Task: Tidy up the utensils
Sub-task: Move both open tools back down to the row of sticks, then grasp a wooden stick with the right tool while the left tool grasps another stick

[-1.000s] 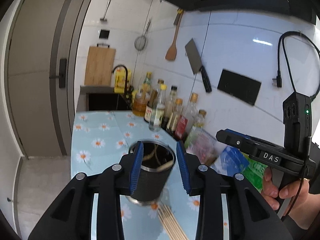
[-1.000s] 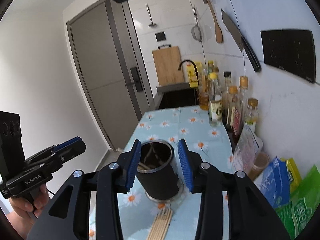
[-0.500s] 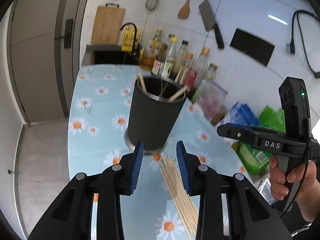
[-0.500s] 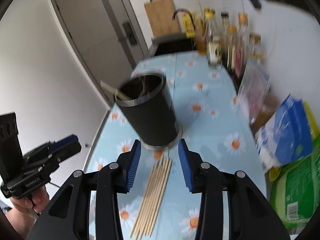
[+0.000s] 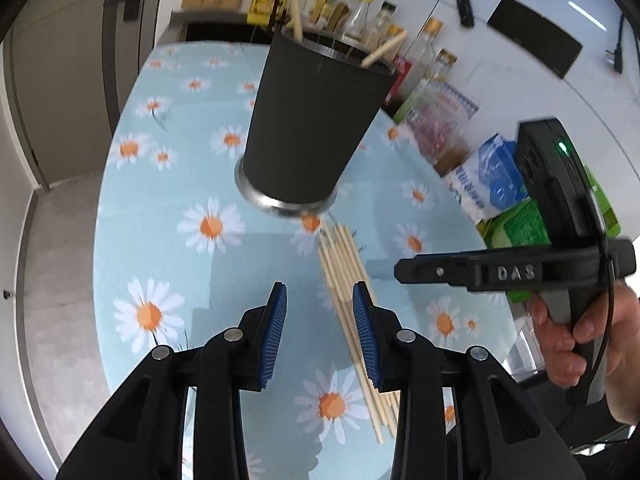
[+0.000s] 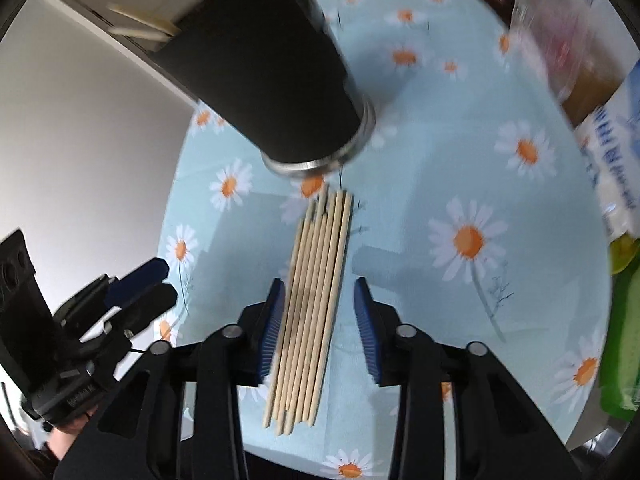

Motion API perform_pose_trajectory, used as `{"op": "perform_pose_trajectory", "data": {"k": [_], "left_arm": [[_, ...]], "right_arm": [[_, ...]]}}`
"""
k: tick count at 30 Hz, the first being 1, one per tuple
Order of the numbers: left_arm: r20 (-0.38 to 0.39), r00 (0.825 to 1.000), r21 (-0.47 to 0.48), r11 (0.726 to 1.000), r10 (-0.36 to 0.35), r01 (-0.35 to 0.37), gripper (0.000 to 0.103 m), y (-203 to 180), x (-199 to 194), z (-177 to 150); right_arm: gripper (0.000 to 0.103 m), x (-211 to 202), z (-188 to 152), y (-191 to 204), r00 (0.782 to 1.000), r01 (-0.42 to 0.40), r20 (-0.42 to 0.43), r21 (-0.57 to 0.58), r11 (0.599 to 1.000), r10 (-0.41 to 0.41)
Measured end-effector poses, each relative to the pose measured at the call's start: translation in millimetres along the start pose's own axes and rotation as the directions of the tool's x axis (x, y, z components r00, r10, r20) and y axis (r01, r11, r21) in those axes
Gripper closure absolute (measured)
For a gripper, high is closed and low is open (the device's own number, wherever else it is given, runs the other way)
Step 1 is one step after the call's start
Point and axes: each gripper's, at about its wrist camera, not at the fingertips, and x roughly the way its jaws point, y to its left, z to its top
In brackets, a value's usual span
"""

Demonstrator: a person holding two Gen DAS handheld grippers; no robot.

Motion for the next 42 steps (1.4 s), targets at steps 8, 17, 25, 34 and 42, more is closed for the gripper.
{"op": "perform_pose_trajectory", "data": {"k": [8,17,25,34,42], "left_arm": [[-0.069,0.997,-0.055,0.998,-0.044,0.04,0.07,9,15,-12],[-0.091,0.993,-0.065,0.996,-0.069,0.063,0.07,12,19,-12],[-0.109,0.99,-0.055,0.995,-0.09,0.085,0.07,10,23,-7],[-0.128,0.987,-0.053,0.994,-0.101,0.095,0.07,15,26,-3],[-0.155,0.983,-0.041,0.995,-0.094,0.088,0.07,13,31,1]], "right_arm": [[0.084,38,20,3,0.988,0.063,-0.14,0.009,0.998,-0.061],[0.092,54,34,4,0.973,0.117,-0.203,0.026,0.993,-0.109],[0.092,60,35,20,0.956,0.185,-0.229,-0.012,0.983,-0.183],[0.096,60,30,17,0.953,0.188,-0.246,0.017,0.982,-0.178],[0.098,58,24,16,0.947,0.232,-0.234,0.02,0.973,-0.221]]}}
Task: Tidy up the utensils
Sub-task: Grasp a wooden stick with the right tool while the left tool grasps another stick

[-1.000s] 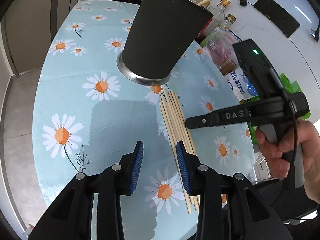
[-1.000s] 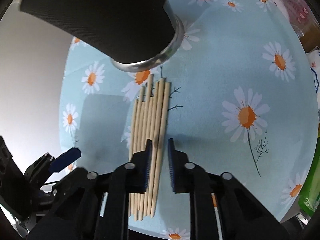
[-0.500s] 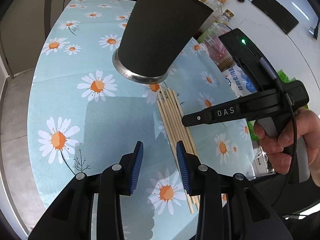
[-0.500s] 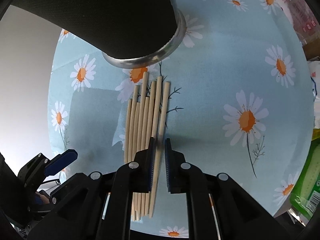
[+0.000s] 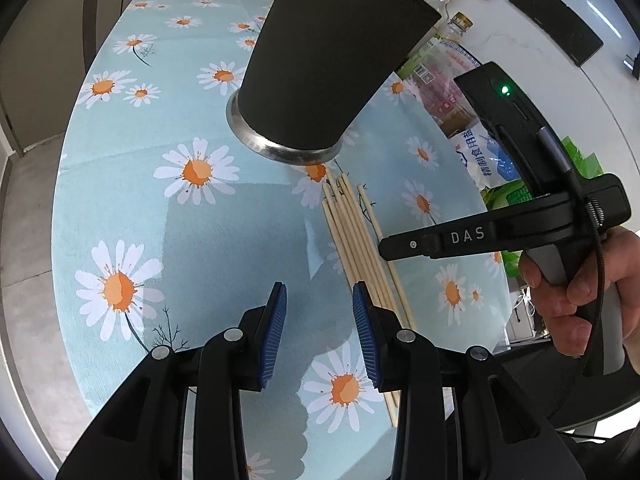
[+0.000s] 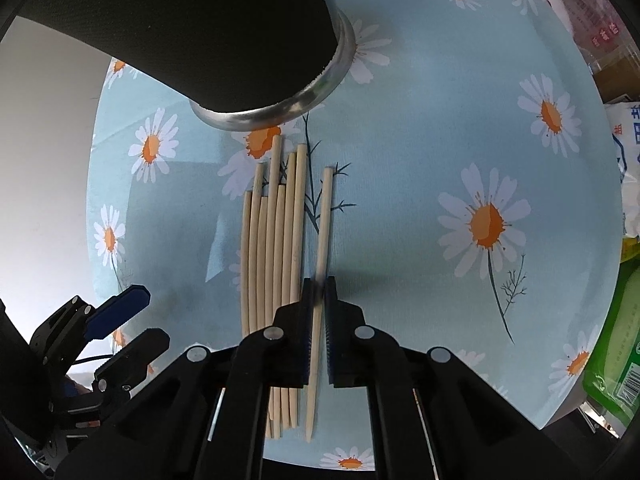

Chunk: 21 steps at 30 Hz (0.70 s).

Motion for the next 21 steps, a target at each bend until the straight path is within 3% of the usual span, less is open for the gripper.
{"op": "perform_pose_trajectory", "data": {"k": [6,12,21], "left_arm": [[-0.023,0.999,-0.005,1.0,0.023,-0.023,0.07,-5,5,3],[-0.039,0.999,-0.03,0.999,0.029,-0.03,0.07,-9,7,6],[-0.114,0.987,-0.051,0.992,0.111,-0.117,0.072,-28,32,10]], "right_arm": [[0.098,3,-6,8,1.0,0.003,0.017,0.003,1.0,-0.003],[0.098,-11,-11,-9,0.996,-0.081,0.05,0.003,0.997,0.081],[0.098,-56,-18,-34,0.969,-0.202,0.138,-0.05,0.978,0.207]]}}
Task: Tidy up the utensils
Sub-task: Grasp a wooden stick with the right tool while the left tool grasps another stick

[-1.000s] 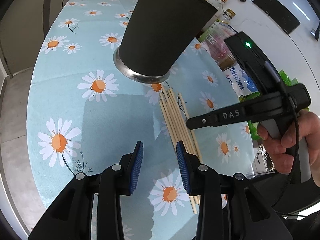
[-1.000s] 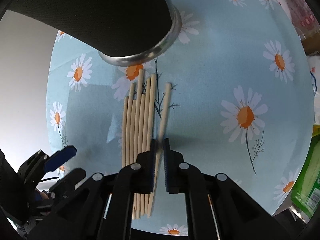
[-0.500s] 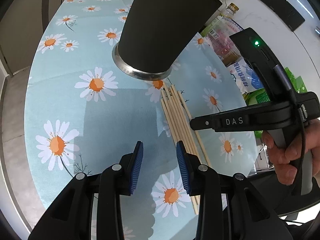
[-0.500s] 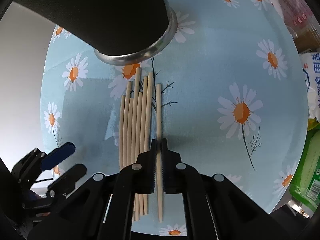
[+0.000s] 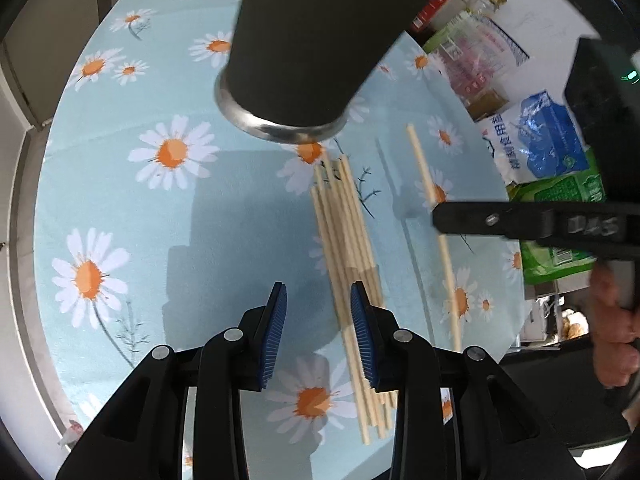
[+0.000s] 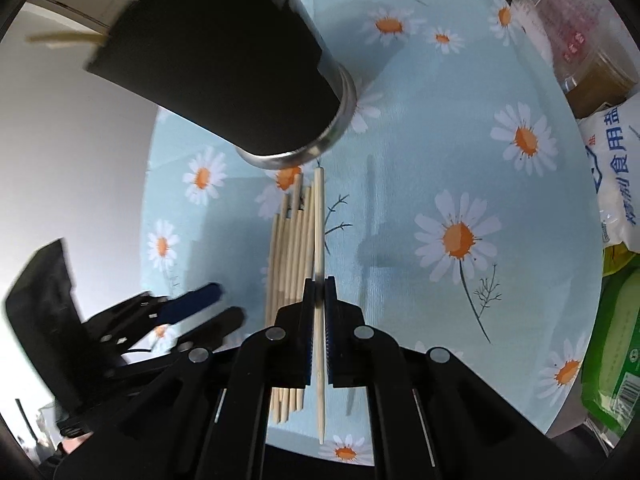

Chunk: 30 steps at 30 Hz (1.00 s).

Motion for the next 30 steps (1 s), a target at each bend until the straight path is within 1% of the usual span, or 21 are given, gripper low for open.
{"op": "perform_pose_trajectory", "data": {"k": [3,4,5,6,9,15,18,20,23,26,30], "left_arm": [[-0.018,0.999,0.0,0.999,0.032,-0.032,0.072,-8,9,0],[-0.024,0.998,-0.003,0.999,0.053,-0.053,0.072,-11,13,1],[-0.031,0.997,-0.002,0.998,0.069,-0.069,0.078,-12,15,1],[-0.041,0.995,0.003,0.996,0.086,-0.086,0.081,-13,19,2],[-0.054,0.99,0.011,0.991,0.133,-0.133,0.088,-17,25,3],[-0.085,0.981,-0.01,0.984,0.174,-0.176,0.091,-22,30,8],[-0.114,0.977,-0.023,0.983,0.179,-0.182,0.091,-27,34,13],[-0.142,0.974,-0.047,0.981,0.179,-0.187,0.091,-26,36,18],[-0.163,0.972,-0.08,0.98,0.167,-0.181,0.091,-28,43,26],[-0.162,0.976,-0.1,0.982,0.145,-0.163,0.092,-23,43,27],[-0.163,0.977,-0.109,0.981,0.139,-0.158,0.093,-17,42,28]], "right_arm": [[0.098,-14,-2,-7,0.999,-0.036,0.021,-0.013,0.999,0.037],[0.098,-18,-3,-10,0.998,-0.05,0.024,-0.019,0.999,0.05],[0.098,-20,-4,-12,0.998,-0.065,0.025,-0.026,0.998,0.066],[0.098,-17,-4,-7,0.997,-0.075,0.024,-0.027,0.997,0.075],[0.098,-21,-6,-15,0.994,-0.105,0.022,-0.036,0.994,0.106],[0.098,-34,-8,-28,0.987,-0.156,0.019,-0.047,0.987,0.157],[0.098,-37,-7,-30,0.985,-0.17,0.018,-0.055,0.984,0.171],[0.098,-36,-8,-32,0.983,-0.18,0.015,-0.054,0.982,0.181],[0.098,-36,-8,-35,0.98,-0.196,0.009,-0.056,0.979,0.197],[0.098,-36,-9,-39,0.977,-0.214,0.004,-0.052,0.975,0.215],[0.098,-39,-10,-41,0.974,-0.225,0.001,-0.059,0.973,0.225]]}}
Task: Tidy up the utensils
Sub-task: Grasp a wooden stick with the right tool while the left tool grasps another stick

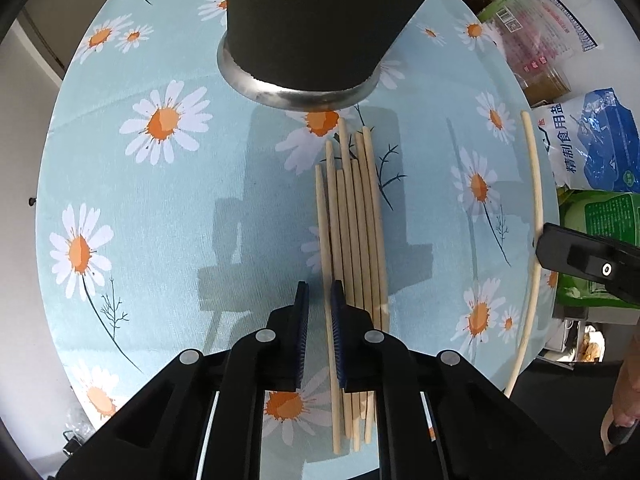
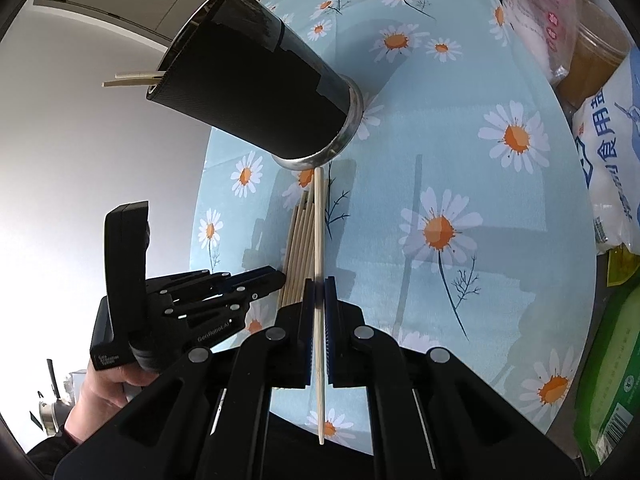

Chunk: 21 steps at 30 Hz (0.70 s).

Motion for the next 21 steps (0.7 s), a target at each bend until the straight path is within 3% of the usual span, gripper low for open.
{"op": "perform_pose_trajectory", "data": {"k": [9,15,19,21], "left_arm": [[-0.031,0.996,0.044,0.995,0.089,-0.087,0.093,-11,3,0],[-0.047,0.998,-0.016,0.999,0.042,-0.043,0.093,-1,4,7],[-0.046,0.992,0.016,0.993,0.119,-0.118,0.093,-13,8,11],[-0.041,0.989,0.025,0.99,0.142,-0.141,0.098,-17,8,12]], "right_arm": [[0.098,1,0,-4,1.0,0.002,-0.017,-0.006,1.0,-0.002],[0.098,5,-1,-4,0.999,0.0,-0.033,-0.016,1.0,0.0],[0.098,9,0,-2,0.999,-0.001,-0.04,-0.024,1.0,0.0],[0.098,10,1,0,0.999,-0.004,-0.039,-0.028,1.0,0.002]]}}
